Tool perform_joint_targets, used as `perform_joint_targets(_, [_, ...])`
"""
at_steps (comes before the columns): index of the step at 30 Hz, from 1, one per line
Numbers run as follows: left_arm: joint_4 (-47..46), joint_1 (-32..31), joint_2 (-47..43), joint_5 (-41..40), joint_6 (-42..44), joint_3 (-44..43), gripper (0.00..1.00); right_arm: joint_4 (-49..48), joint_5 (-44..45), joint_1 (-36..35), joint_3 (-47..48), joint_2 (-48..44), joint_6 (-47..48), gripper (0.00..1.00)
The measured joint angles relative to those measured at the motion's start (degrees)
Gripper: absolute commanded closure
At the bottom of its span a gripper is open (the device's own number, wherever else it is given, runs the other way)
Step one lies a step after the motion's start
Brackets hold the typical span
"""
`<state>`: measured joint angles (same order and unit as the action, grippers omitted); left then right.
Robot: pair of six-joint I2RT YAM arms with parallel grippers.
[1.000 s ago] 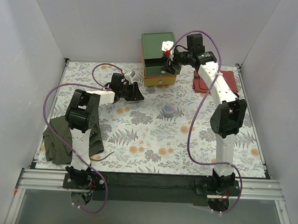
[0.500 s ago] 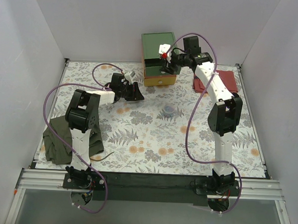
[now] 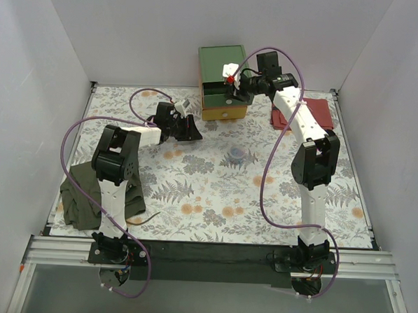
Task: Sort the stationery into containers
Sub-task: Open the drawer in the storage box.
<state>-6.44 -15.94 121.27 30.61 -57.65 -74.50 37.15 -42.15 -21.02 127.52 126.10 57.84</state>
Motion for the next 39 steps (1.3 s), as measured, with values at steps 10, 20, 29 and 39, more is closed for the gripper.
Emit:
perform_joint_targets(10, [-0.04, -0.02, -0.02, 0.0, 0.0, 0.04, 0.6, 0.55, -0.48, -0.35, 0.0, -0.07, 1.14, 0.91])
perform_joint_targets(20, [-0.17, -0.35, -0.22, -0.02, -0.02, 0.42, 0.6, 2.69, -0.35, -1.7, -5.57, -4.57, 2.03, 0.93])
perform_joint_targets(29, [-0.5, -0.76, -0.33, -0.02, -0.24, 0.66, 0.6, 5.77, -0.04, -2.75, -9.27, -7.8, 2.38, 0.88])
perform_joint_targets(39, [-0.04, -0.79, -0.5, -0.17, -0.2, 0.66, 0.59, 4.66, 4.17, -3.02, -7.96, -7.82, -2.71, 0.07])
